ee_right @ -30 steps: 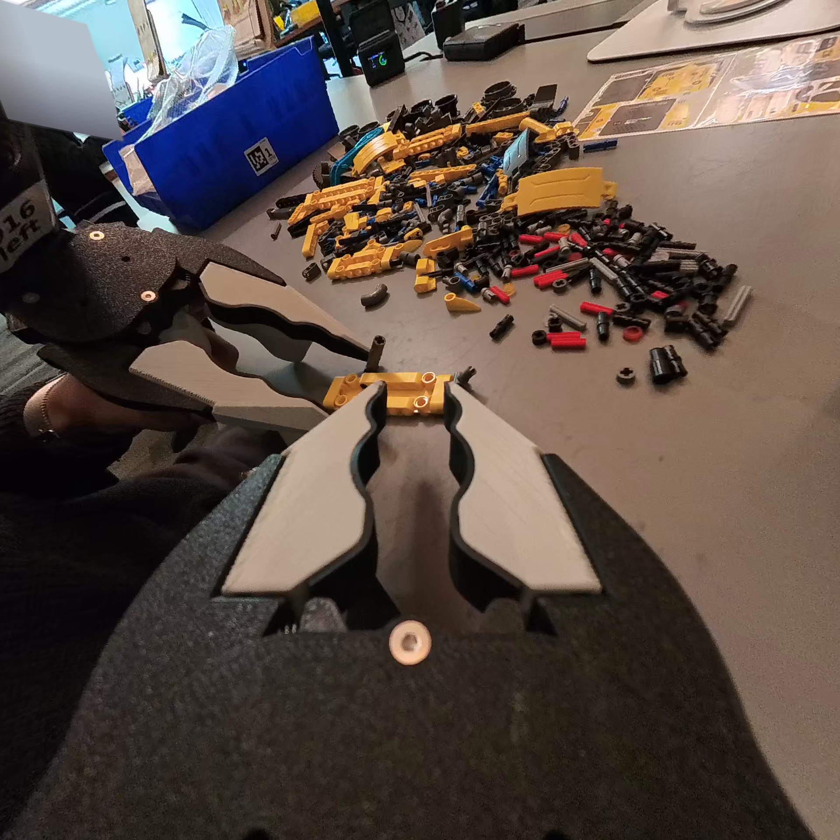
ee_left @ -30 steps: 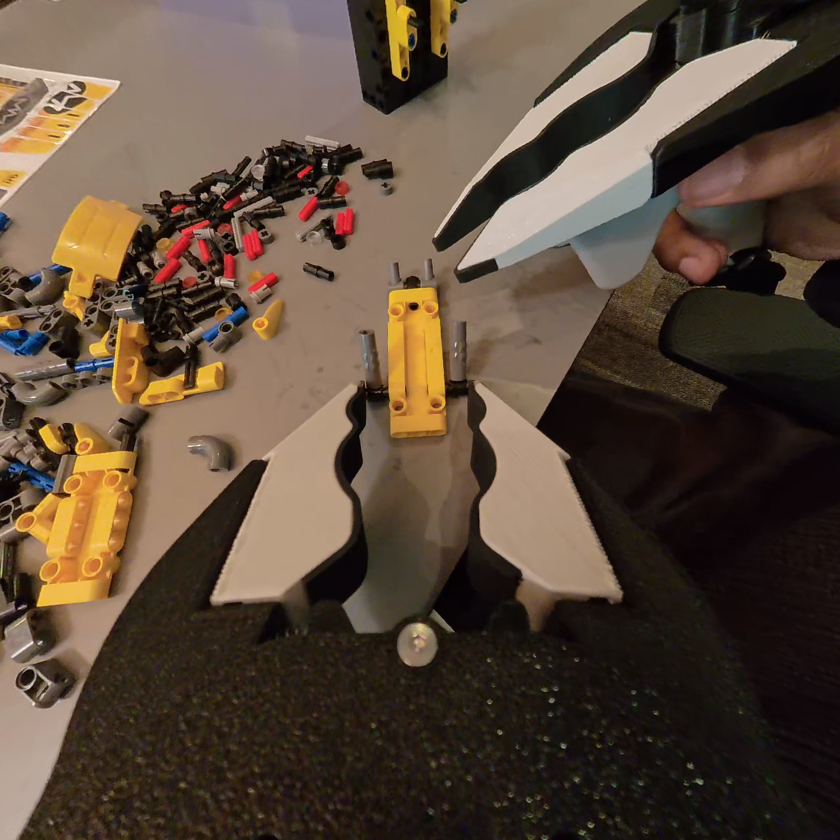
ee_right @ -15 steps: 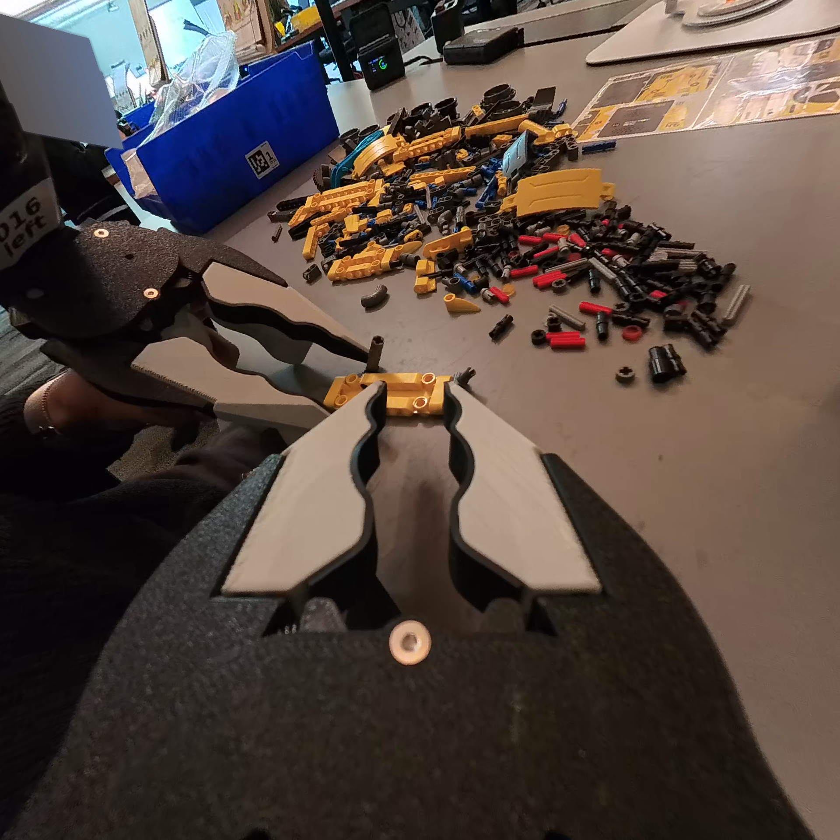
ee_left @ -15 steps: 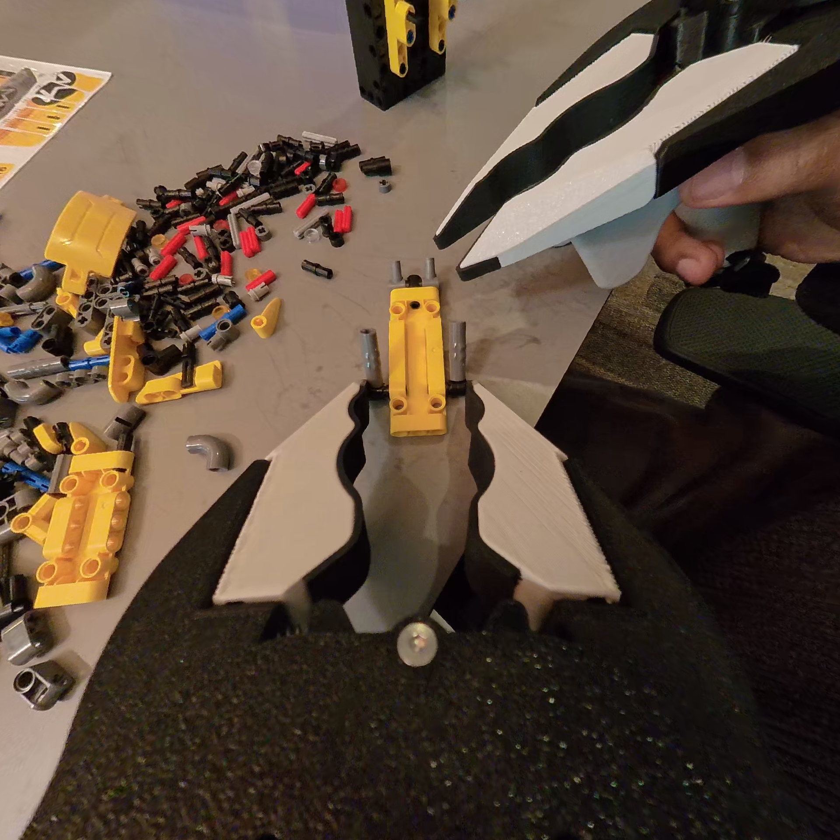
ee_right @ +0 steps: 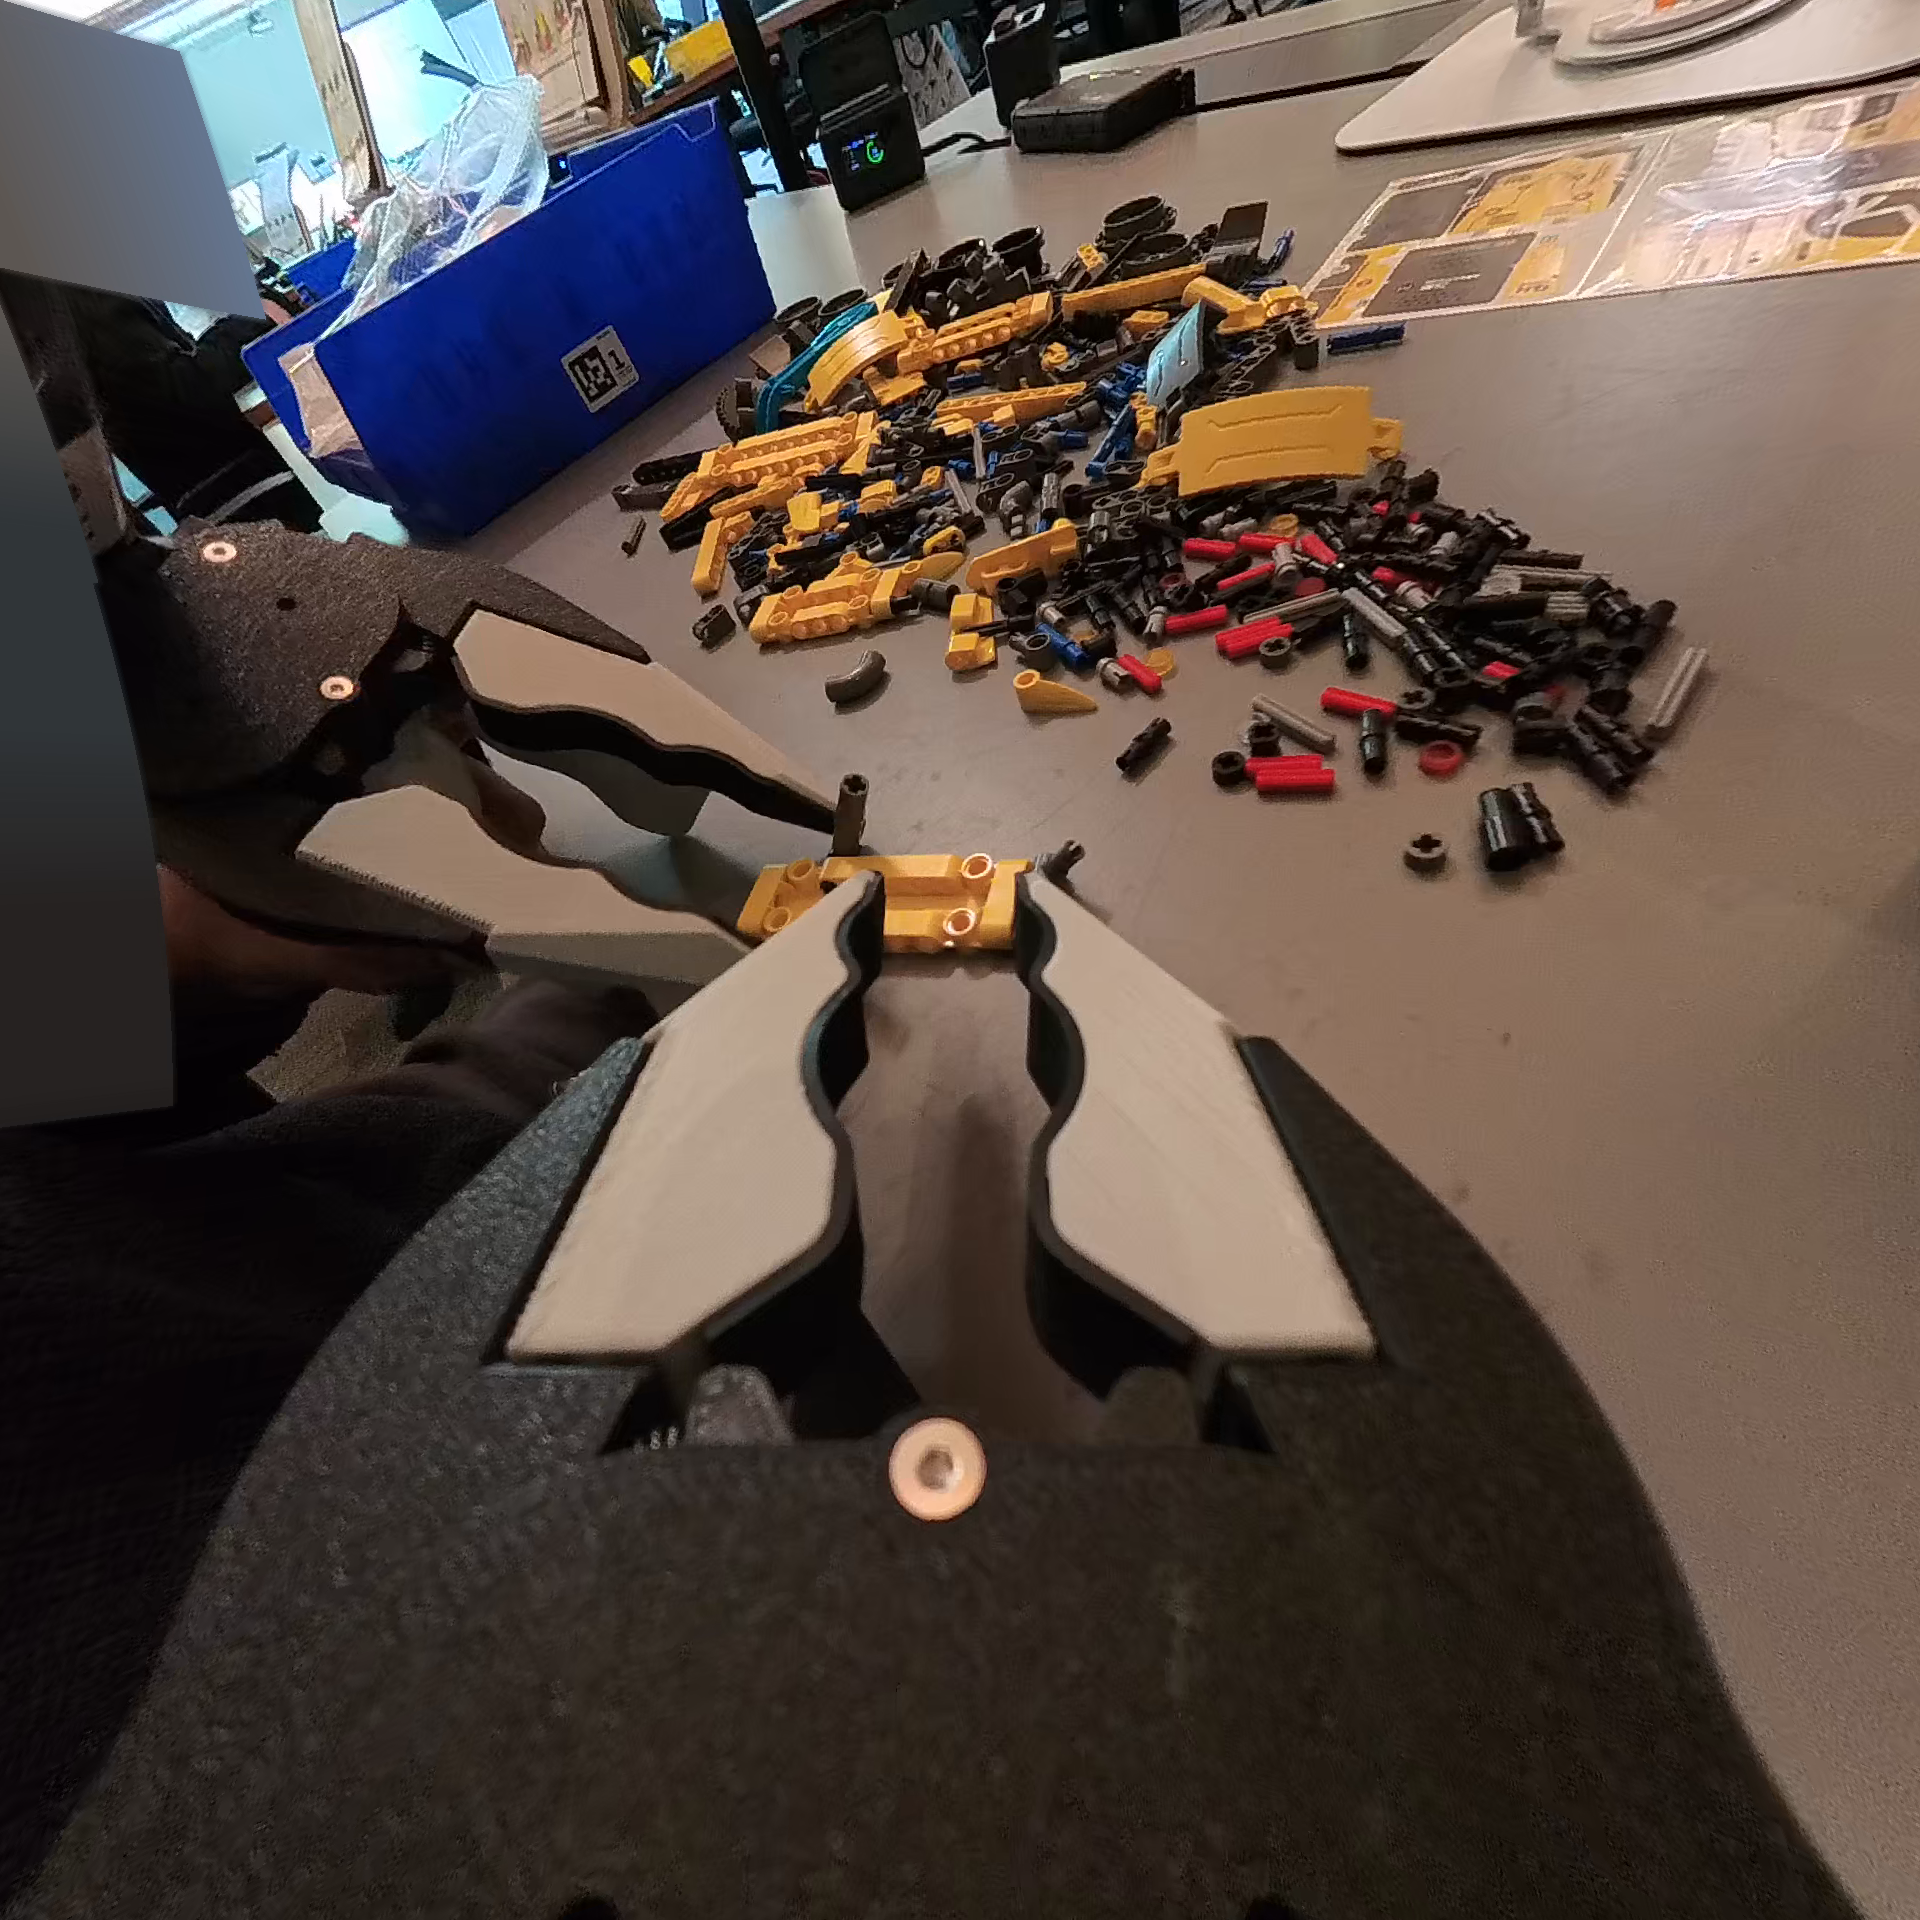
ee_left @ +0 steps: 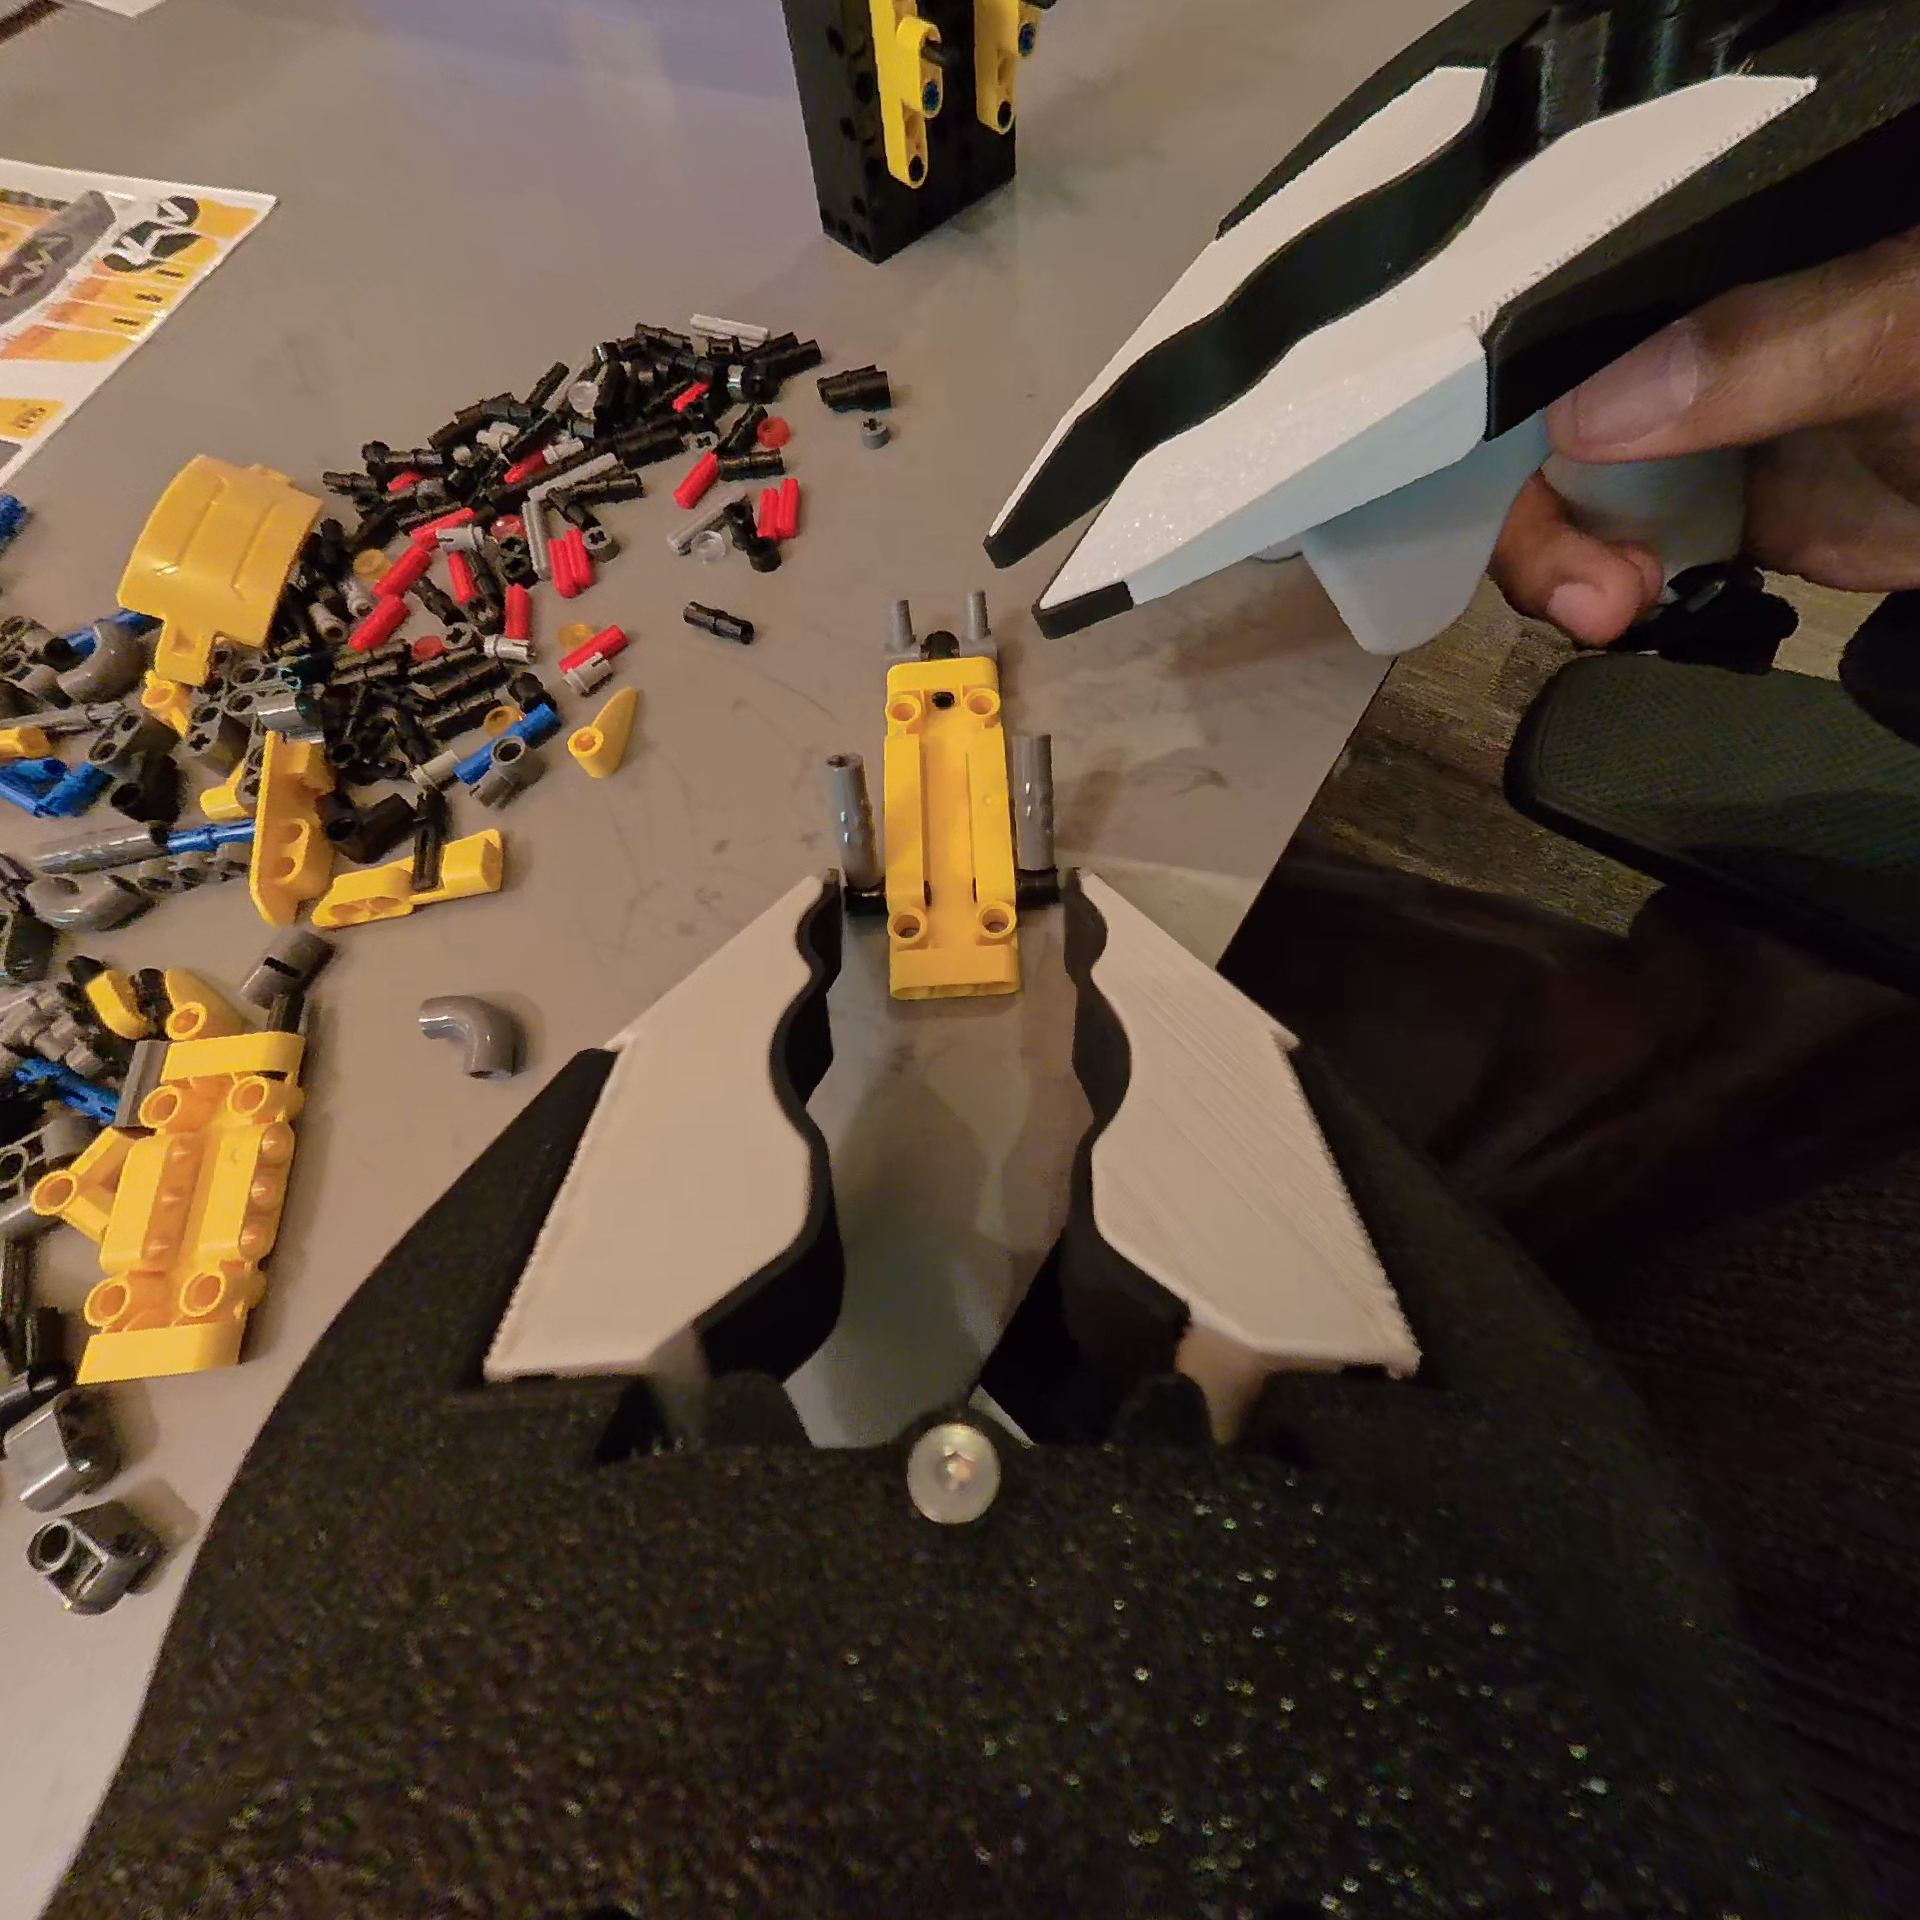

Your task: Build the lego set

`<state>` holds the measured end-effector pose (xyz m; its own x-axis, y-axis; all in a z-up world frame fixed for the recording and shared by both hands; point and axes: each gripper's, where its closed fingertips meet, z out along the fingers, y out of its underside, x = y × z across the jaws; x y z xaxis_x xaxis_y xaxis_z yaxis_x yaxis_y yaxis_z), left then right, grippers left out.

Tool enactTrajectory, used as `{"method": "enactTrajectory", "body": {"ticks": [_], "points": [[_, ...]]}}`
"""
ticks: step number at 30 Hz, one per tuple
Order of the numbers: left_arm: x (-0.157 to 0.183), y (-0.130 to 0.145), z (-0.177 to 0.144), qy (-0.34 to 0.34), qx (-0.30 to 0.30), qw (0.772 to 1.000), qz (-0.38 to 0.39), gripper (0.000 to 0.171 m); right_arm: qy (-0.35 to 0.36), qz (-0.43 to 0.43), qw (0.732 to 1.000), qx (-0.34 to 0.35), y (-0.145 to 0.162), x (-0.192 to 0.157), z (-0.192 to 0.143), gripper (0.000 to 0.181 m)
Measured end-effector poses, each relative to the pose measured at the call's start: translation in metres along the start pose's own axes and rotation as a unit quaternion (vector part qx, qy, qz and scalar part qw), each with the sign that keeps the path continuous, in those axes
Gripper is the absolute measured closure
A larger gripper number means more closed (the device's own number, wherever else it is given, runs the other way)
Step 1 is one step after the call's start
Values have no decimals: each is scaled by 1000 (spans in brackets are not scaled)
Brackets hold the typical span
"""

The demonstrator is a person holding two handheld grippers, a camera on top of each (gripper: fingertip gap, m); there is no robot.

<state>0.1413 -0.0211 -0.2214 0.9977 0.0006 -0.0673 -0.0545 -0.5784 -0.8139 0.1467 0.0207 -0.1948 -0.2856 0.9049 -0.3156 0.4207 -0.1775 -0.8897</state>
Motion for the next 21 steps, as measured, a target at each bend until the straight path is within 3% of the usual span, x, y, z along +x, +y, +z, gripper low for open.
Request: {"method": "enactTrajectory", "body": {"ticks": [2, 8, 14, 21], "points": [[3, 0, 0, 6, 1, 1000, -6, 116, -1, -2, 1000, -1, 0, -1, 0, 157], [2, -4, -11, 9, 31, 999, -22, 118, -11, -6, 1000, 0, -1, -8, 0, 157], [3, -11, -15, -7, 45, 999, 6, 154, -23, -14, 1000, -8, 1, -17, 6, 157], [6, -7, -2, 4, 24, 1000, -8, 171, -20, -40, 999, -29, 8, -22, 14, 163]]}}
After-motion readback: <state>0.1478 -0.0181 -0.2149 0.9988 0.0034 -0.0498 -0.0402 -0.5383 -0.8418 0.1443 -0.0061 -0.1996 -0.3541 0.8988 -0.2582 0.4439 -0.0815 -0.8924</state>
